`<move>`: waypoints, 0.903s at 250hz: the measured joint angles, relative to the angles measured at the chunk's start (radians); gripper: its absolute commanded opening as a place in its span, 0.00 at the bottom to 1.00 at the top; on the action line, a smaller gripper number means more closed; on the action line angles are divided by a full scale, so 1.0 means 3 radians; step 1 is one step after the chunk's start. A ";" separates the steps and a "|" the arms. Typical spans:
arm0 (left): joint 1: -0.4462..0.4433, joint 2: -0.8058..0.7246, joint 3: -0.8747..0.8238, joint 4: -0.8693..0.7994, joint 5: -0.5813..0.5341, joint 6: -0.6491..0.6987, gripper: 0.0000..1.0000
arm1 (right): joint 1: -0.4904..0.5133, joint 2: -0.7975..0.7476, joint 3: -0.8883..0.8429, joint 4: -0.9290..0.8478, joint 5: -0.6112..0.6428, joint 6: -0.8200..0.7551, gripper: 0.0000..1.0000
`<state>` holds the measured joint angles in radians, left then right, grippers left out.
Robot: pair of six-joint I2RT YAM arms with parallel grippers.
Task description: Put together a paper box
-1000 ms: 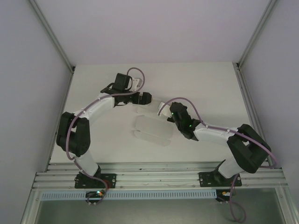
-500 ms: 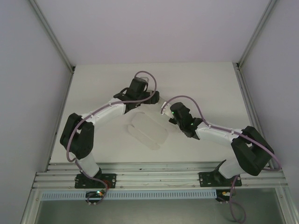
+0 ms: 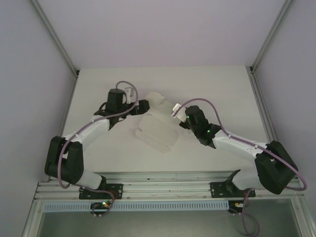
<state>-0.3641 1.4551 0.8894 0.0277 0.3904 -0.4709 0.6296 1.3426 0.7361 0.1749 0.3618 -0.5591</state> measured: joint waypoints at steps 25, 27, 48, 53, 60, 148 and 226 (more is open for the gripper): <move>0.0120 -0.0029 -0.0151 0.0175 0.0328 0.0009 0.92 | -0.0011 -0.0004 0.0000 -0.0009 -0.0064 0.0045 0.00; 0.0128 -0.0027 -0.0158 0.0187 0.0359 0.0009 0.91 | -0.0011 -0.0004 0.0000 -0.0011 -0.0066 0.0047 0.00; 0.0169 0.0017 -0.0174 0.0305 0.0572 0.0045 0.82 | -0.0011 -0.0004 0.0000 -0.0023 -0.0103 0.0058 0.00; 0.0175 0.0038 -0.0174 0.0346 0.0621 0.0034 0.80 | -0.0011 -0.0005 0.0000 -0.0029 -0.0109 0.0060 0.00; 0.0192 0.0070 -0.0173 0.0413 0.0689 0.0039 0.77 | -0.0011 -0.0008 0.0000 -0.0039 -0.0114 0.0065 0.00; 0.0262 0.0673 -0.0111 0.0951 0.1198 0.0076 0.45 | -0.0011 -0.0047 0.0000 -0.0100 -0.0202 0.0142 0.00; 0.0259 0.0674 -0.0164 0.1261 0.1286 0.0066 0.10 | -0.0028 -0.0047 0.0009 -0.0160 -0.0203 0.0214 0.00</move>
<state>-0.2863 1.6573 0.8402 0.4061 0.7761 -0.4511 0.6212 1.3285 0.7387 0.1268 0.3008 -0.4950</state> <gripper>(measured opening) 0.097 0.045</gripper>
